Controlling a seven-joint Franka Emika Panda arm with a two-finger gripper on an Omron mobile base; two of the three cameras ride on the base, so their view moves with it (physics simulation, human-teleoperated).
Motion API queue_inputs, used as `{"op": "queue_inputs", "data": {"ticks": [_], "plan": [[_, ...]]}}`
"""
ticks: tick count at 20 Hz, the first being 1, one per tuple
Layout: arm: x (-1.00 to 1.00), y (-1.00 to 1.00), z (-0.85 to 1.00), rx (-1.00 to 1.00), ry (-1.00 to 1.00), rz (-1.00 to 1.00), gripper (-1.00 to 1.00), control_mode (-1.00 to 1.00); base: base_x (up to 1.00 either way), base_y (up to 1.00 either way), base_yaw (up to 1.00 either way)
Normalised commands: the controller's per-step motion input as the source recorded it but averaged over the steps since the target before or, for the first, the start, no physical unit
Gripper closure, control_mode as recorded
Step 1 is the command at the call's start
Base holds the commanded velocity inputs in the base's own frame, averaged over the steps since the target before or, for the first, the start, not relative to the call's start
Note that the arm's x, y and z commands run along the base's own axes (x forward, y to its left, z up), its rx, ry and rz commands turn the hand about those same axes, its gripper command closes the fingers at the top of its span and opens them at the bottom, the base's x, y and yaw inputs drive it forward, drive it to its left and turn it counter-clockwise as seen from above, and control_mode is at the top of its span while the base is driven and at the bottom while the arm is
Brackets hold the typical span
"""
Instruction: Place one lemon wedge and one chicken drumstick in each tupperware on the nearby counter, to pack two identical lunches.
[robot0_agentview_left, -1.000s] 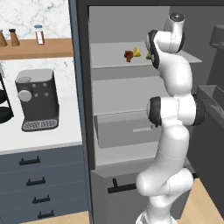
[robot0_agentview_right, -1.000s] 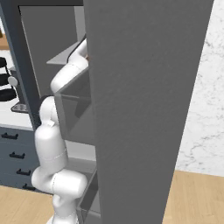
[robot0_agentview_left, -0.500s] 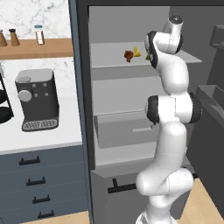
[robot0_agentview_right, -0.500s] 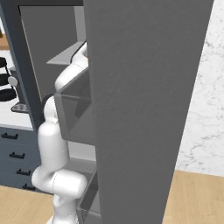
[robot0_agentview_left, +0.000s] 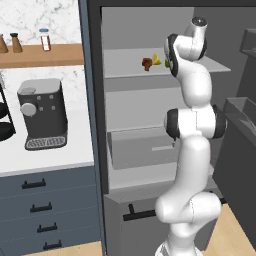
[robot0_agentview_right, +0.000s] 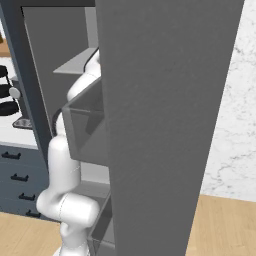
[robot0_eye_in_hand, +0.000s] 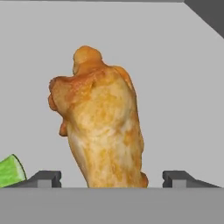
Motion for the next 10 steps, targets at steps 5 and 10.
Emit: {"op": "queue_inputs", "data": {"ticks": [5,10], "plan": [[-0.13,0.00,-0.68,0.12,0.17,0.00,1.00,-1.00,0.00,0.00,0.00],[-0.15,-0.03,-0.32,0.08,0.04,0.00,1.00,-1.00,0.00,0.00,0.00]]}}
